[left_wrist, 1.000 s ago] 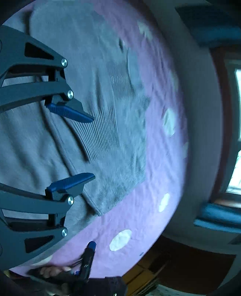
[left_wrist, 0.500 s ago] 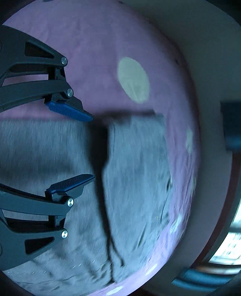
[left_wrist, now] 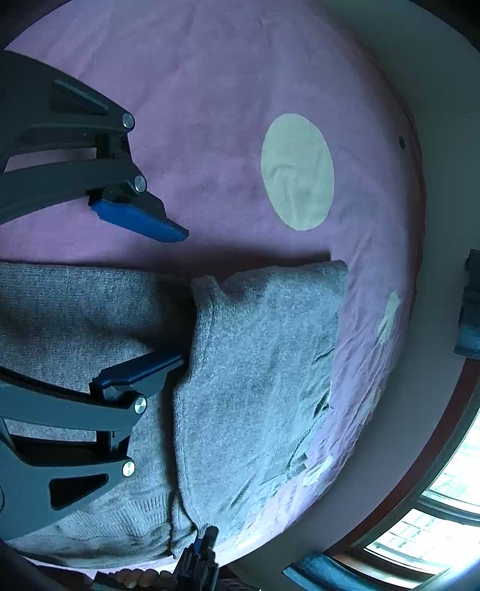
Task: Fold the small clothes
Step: 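Fold the hem up toward the collar with the right gripper and release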
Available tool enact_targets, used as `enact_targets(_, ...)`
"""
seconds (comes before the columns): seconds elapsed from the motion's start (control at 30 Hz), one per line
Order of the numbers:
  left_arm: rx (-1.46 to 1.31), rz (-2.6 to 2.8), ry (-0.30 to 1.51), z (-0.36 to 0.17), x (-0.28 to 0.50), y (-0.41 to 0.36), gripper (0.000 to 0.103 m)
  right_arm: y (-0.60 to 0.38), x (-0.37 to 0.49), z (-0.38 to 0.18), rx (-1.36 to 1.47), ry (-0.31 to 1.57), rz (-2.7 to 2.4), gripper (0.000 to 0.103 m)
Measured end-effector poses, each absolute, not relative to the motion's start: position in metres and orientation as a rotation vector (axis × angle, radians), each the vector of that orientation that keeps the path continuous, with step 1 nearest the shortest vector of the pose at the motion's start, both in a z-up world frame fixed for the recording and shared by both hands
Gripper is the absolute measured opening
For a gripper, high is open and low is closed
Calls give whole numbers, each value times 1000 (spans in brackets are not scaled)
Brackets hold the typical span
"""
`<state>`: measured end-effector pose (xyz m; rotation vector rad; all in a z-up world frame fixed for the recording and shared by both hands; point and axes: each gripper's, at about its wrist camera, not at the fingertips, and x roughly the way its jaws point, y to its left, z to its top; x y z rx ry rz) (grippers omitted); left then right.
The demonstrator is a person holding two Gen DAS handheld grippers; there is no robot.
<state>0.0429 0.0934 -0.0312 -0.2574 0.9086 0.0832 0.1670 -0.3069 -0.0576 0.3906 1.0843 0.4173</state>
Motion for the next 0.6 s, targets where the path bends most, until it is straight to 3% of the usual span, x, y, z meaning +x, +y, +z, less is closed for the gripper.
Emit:
enact_targets(0.27, -278, 85, 901, -29, 40, 97, 59, -333, 140, -27, 384, 923, 389, 7)
enact_targets(0.6, -309, 94, 898, -30, 45, 103, 59, -373, 133, -69, 465, 979, 316, 6)
